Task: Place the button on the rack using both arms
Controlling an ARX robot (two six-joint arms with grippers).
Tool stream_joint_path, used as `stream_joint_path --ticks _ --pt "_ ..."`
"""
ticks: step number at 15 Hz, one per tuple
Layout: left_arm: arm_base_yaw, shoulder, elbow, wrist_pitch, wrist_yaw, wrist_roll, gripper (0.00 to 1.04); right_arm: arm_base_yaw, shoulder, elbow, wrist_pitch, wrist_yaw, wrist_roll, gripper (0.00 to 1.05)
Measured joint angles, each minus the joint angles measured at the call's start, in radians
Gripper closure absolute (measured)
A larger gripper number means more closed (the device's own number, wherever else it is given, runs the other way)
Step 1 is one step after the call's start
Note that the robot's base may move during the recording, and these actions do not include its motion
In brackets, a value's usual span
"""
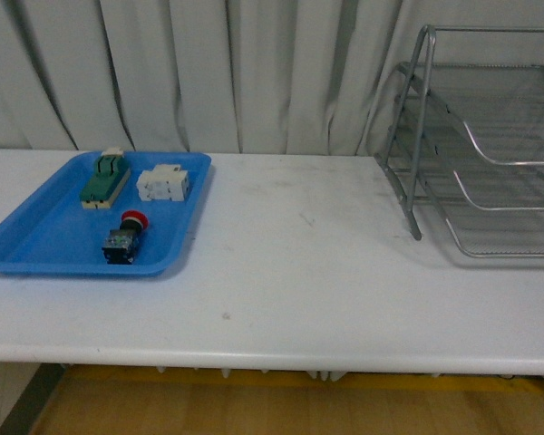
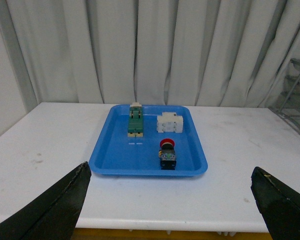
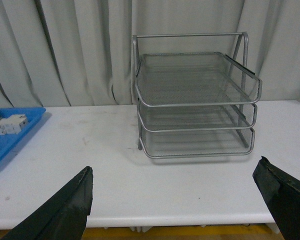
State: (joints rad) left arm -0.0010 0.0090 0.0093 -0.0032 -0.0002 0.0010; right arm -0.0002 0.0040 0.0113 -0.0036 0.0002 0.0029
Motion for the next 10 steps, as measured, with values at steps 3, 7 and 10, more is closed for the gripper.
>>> stream_joint_path --ticks 3,7,10 --pt "0.000 0.000 0.000 0.000 0.000 0.000 0.07 0.000 0.000 0.000 0.000 0.000 0.000 0.07" --pt "0.000 0.000 0.000 0.000 0.000 0.000 0.07 0.000 0.000 0.000 0.000 0.000 0.000 0.07" --pt "0.000 0.000 0.000 0.000 0.000 0.000 0.07 0.000 0.000 0.000 0.000 0.000 0.000 0.07"
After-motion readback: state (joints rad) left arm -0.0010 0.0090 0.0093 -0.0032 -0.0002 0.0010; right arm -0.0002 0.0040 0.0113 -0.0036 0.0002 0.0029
